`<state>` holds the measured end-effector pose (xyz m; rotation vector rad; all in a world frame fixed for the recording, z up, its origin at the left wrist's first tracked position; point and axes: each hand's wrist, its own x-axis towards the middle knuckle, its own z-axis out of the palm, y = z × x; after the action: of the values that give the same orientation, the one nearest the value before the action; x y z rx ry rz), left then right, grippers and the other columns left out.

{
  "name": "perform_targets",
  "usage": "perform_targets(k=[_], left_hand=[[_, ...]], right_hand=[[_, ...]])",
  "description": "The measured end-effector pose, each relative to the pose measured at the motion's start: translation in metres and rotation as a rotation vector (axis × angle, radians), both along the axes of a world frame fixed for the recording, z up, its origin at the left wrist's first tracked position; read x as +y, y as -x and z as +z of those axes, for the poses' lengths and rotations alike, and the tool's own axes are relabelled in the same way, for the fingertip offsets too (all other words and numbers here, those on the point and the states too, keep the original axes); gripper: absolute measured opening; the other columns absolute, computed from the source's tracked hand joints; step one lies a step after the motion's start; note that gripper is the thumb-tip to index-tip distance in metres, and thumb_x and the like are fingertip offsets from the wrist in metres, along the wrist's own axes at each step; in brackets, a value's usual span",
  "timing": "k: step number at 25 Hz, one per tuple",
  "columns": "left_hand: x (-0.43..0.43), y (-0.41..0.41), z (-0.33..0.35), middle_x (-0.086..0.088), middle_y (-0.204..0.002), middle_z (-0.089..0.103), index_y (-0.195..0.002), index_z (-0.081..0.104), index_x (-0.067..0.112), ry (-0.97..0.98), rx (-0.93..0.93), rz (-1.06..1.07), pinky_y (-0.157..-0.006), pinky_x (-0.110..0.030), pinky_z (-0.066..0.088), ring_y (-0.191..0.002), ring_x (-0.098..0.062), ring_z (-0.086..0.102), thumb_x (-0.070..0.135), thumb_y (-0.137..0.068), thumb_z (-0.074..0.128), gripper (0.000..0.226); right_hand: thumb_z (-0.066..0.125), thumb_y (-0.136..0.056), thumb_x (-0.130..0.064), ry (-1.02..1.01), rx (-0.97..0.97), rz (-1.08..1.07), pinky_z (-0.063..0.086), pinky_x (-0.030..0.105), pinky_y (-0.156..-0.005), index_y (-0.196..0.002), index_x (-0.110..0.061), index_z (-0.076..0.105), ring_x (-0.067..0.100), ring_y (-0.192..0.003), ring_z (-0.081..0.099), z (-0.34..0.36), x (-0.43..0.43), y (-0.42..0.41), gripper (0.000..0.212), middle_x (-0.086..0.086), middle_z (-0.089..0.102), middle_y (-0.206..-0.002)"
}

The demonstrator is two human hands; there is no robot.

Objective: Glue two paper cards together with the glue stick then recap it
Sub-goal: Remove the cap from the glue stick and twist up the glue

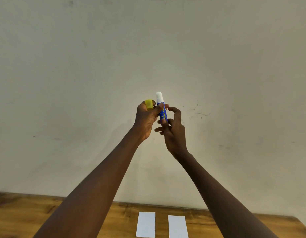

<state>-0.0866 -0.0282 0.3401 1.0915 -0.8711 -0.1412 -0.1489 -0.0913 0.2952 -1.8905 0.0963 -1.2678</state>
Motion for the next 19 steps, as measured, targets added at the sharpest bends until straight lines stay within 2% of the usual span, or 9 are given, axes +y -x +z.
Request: perform_targets(k=[1, 3, 5, 7, 9, 12, 14, 16, 19], left_hand=[[-0.0003, -0.0004, 0.0008, -0.013, -0.104, 0.059, -0.085, 0.041, 0.005, 0.008, -0.001, -0.019, -0.081, -0.026, 0.052, -0.083, -0.019, 0.066, 0.008, -0.089, 0.050, 0.011], [-0.0008, 0.0001, 0.0032, -0.014, -0.104, 0.059, -0.090, 0.041, 0.005, 0.019, -0.006, -0.037, -0.074, -0.017, 0.053, -0.092, -0.022, 0.062, 0.008, -0.089, 0.050, 0.010], [-0.0003, 0.0024, 0.0057, -0.014, -0.104, 0.060, -0.081, 0.043, 0.007, 0.020, -0.018, -0.031, -0.065, -0.008, 0.051, -0.093, -0.023, 0.061, 0.009, -0.090, 0.051, 0.011], [-0.0003, 0.0033, 0.0071, -0.012, -0.103, 0.060, -0.074, 0.042, 0.013, 0.016, -0.032, -0.027, -0.062, -0.006, 0.050, -0.088, -0.021, 0.063, 0.010, -0.089, 0.051, 0.018], [0.0007, 0.0034, 0.0073, -0.010, -0.098, 0.061, -0.071, 0.041, 0.015, 0.005, -0.049, -0.007, -0.059, -0.006, 0.050, -0.072, -0.010, 0.066, 0.010, -0.089, 0.052, 0.022], [0.0024, 0.0032, 0.0068, -0.005, -0.090, 0.061, -0.070, 0.042, 0.016, 0.008, -0.046, 0.016, -0.060, -0.010, 0.051, -0.063, -0.011, 0.064, 0.009, -0.089, 0.053, 0.023], [0.0021, 0.0041, 0.0063, -0.008, -0.091, 0.059, -0.070, 0.041, 0.016, 0.031, -0.040, 0.017, -0.061, -0.010, 0.051, -0.070, -0.018, 0.064, 0.008, -0.088, 0.052, 0.023], [0.0009, 0.0038, 0.0046, -0.007, -0.092, 0.059, -0.071, 0.041, 0.015, 0.035, -0.048, 0.022, -0.062, -0.008, 0.051, -0.079, -0.018, 0.062, 0.008, -0.088, 0.053, 0.022], [-0.0010, 0.0019, 0.0020, -0.010, -0.100, 0.061, -0.075, 0.045, 0.013, 0.023, -0.061, -0.022, -0.061, -0.006, 0.051, -0.080, -0.019, 0.065, 0.008, -0.088, 0.053, 0.016]], right_hand=[[0.055, -0.087, -0.015, 0.005, -0.009, -0.065, 0.047, 0.015, -0.057, -0.125, -0.010, 0.030, 0.022, -0.065, 0.061, 0.0001, 0.0000, -0.0010, 0.046, 0.011, 0.061, -0.095], [0.067, -0.078, -0.016, 0.013, -0.034, -0.175, 0.047, 0.020, -0.056, -0.119, -0.009, 0.033, 0.027, -0.063, 0.061, 0.0017, -0.0004, -0.0019, 0.053, 0.011, 0.060, -0.085], [0.063, -0.081, -0.010, 0.040, -0.034, -0.202, 0.052, 0.031, -0.058, -0.115, -0.006, 0.037, 0.034, -0.063, 0.063, 0.0027, 0.0005, -0.0029, 0.043, 0.020, 0.065, -0.080], [0.053, -0.087, -0.007, 0.037, -0.024, -0.157, 0.052, 0.020, -0.059, -0.119, -0.005, 0.037, 0.028, -0.064, 0.066, 0.0021, 0.0013, -0.0039, 0.035, 0.020, 0.069, -0.083], [0.045, -0.091, -0.007, 0.002, -0.024, -0.047, 0.048, 0.009, -0.057, -0.123, -0.006, 0.034, 0.021, -0.063, 0.063, 0.0029, 0.0011, -0.0029, 0.034, 0.019, 0.069, -0.084], [0.039, -0.094, -0.010, 0.002, 0.014, 0.037, 0.051, 0.018, -0.057, -0.129, -0.009, 0.027, 0.023, -0.062, 0.063, 0.0033, 0.0010, 0.0016, 0.037, 0.021, 0.066, -0.093], [0.044, -0.092, -0.020, 0.071, 0.038, -0.101, 0.052, 0.031, -0.059, -0.129, -0.014, 0.025, 0.027, -0.063, 0.063, 0.0019, 0.0028, 0.0025, 0.042, 0.015, 0.064, -0.097], [0.058, -0.085, -0.025, 0.117, 0.016, -0.233, 0.048, 0.028, -0.057, -0.125, -0.014, 0.028, 0.025, -0.062, 0.060, 0.0018, 0.0043, 0.0027, 0.051, 0.007, 0.060, -0.094], [0.059, -0.083, -0.009, 0.063, -0.010, -0.248, 0.044, 0.027, -0.059, -0.121, -0.009, 0.033, 0.032, -0.062, 0.064, 0.0055, 0.0034, 0.0019, 0.046, 0.015, 0.066, -0.092]])
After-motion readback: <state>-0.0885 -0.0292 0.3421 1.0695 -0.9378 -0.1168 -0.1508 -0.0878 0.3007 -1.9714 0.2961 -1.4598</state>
